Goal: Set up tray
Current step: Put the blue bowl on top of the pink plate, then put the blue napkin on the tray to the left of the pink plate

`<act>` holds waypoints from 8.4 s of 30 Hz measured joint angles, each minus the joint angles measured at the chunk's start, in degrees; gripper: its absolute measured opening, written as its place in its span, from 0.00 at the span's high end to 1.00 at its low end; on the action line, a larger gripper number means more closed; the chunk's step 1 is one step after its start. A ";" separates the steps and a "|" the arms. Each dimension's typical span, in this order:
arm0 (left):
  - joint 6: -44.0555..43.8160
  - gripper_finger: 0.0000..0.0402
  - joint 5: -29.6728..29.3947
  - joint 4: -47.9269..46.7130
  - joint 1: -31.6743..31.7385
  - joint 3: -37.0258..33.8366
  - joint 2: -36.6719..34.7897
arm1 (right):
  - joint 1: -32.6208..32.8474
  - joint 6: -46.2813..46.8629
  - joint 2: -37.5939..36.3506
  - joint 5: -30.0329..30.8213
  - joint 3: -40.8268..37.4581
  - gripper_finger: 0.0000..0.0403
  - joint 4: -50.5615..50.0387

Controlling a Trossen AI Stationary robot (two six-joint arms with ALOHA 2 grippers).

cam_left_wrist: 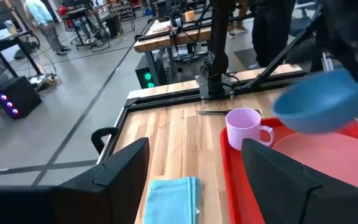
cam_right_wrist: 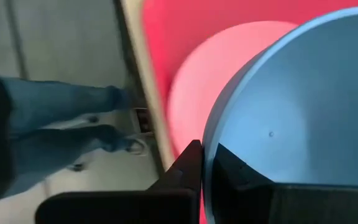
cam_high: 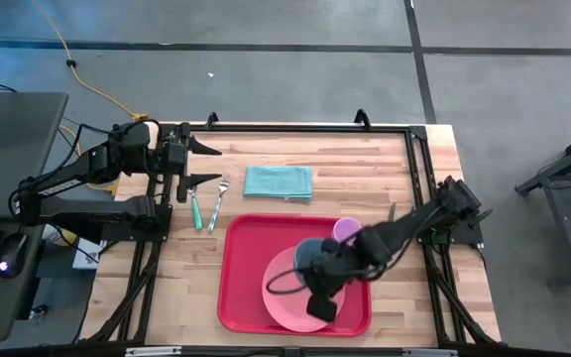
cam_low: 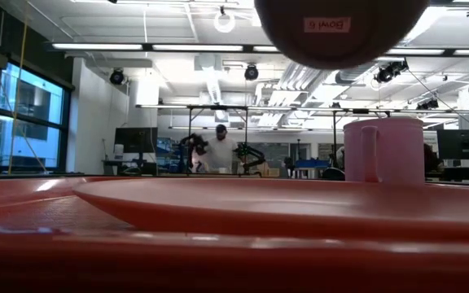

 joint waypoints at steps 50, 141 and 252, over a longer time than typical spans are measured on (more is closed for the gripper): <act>0.93 0.29 -2.25 -0.43 0.00 -0.02 0.00 | -3.26 10.26 3.27 -7.86 -22.81 1.00 28.90; 4.35 0.29 -8.91 -5.60 0.00 -0.04 2.70 | -34.60 -24.07 -55.88 17.62 -22.71 0.63 -1.60; 30.56 0.29 12.29 -29.36 20.04 42.64 84.92 | -34.55 -13.69 -71.85 11.03 -46.03 0.63 -1.09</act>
